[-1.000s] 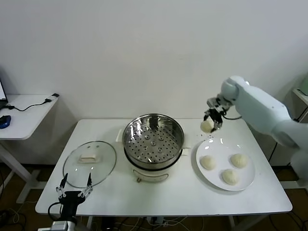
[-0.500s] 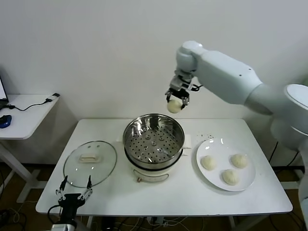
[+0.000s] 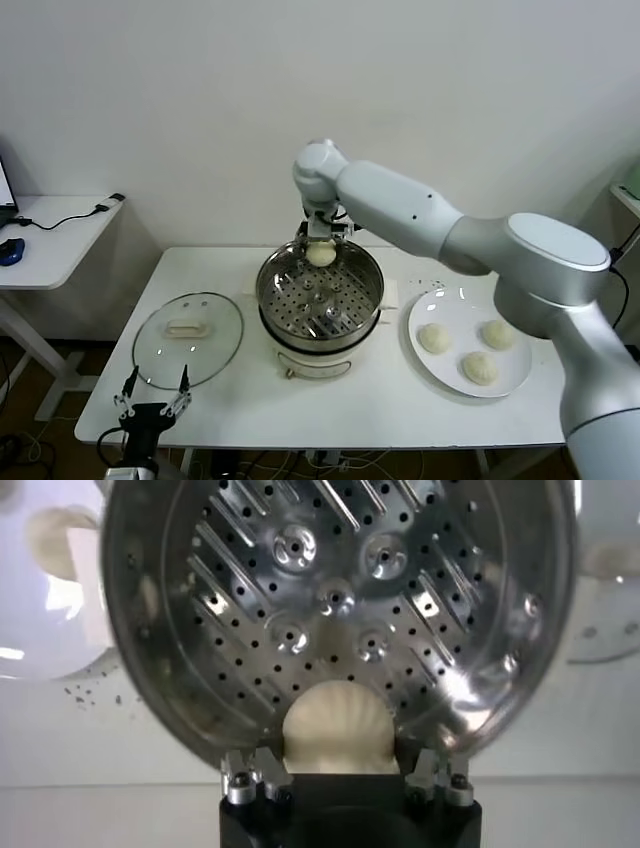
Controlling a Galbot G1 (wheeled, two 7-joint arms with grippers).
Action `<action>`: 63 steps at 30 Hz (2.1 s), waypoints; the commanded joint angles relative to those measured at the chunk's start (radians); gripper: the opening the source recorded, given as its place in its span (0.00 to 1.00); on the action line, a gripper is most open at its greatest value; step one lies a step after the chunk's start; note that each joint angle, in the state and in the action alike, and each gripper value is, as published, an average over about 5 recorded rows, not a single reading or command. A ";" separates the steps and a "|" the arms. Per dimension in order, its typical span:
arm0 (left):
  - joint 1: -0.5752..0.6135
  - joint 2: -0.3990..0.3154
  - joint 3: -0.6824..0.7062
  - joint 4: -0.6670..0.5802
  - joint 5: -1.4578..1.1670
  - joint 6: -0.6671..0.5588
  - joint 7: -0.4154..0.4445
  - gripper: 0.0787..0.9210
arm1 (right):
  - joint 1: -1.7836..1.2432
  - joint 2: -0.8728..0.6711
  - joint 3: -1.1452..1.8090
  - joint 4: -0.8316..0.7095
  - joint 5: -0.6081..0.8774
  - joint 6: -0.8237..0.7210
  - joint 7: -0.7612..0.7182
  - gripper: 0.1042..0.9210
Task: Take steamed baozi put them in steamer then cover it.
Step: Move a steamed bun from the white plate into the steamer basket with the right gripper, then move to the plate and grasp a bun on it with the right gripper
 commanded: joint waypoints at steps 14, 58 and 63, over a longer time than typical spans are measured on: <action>-0.009 -0.008 0.009 0.007 0.012 0.004 -0.001 0.88 | -0.088 0.018 0.062 -0.006 -0.129 0.023 0.024 0.86; 0.005 -0.034 0.019 -0.023 0.029 0.014 -0.034 0.88 | -0.180 -0.774 -0.159 0.285 0.883 -0.978 0.140 0.88; 0.009 -0.031 0.019 -0.018 0.032 0.013 -0.033 0.88 | -0.259 -0.720 -0.114 0.241 0.840 -0.972 0.154 0.88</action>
